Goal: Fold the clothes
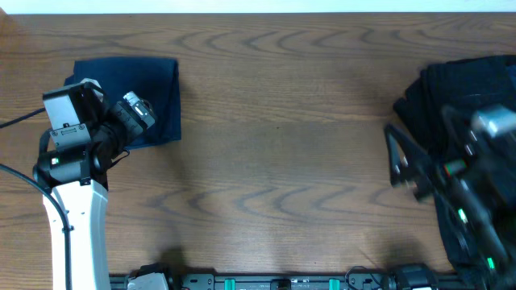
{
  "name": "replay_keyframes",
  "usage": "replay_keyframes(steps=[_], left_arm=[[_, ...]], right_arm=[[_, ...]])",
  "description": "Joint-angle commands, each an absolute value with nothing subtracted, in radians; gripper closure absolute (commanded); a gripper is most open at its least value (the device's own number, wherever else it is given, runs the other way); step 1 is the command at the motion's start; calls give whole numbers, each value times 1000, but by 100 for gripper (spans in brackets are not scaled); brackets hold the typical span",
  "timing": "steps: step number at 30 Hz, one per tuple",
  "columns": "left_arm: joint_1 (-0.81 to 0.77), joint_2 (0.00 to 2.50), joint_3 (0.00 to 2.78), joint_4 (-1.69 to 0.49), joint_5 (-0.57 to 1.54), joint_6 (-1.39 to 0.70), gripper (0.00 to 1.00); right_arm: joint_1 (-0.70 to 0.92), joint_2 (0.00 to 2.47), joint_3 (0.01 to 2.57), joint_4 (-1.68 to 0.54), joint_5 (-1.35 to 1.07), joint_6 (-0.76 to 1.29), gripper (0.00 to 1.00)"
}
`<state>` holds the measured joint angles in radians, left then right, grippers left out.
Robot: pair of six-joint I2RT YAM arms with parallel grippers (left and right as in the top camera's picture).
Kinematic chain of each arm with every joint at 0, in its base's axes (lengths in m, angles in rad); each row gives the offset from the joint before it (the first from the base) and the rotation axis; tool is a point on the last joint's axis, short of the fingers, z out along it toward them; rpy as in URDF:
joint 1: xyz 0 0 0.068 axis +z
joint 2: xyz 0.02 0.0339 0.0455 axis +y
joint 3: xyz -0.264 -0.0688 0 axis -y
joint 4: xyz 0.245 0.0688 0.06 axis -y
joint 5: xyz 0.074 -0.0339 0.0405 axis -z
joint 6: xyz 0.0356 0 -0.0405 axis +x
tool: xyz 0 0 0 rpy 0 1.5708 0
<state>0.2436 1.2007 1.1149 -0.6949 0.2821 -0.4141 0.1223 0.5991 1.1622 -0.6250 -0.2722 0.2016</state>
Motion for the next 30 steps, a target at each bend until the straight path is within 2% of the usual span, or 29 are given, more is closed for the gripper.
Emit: replay_keyframes(steps=[1, 9, 20, 30], left_arm=[[240, 1203, 1117, -696, 280, -404, 2], [240, 1203, 1117, -696, 280, -404, 2], [240, 1203, 1117, -696, 280, -404, 2], [240, 1203, 1117, -696, 280, -404, 2]], right_arm=[[134, 504, 1156, -651, -261, 194, 1], [134, 271, 993, -645, -223, 194, 1], [139, 4, 595, -405, -189, 194, 1], [140, 6, 384, -172, -121, 194, 1]])
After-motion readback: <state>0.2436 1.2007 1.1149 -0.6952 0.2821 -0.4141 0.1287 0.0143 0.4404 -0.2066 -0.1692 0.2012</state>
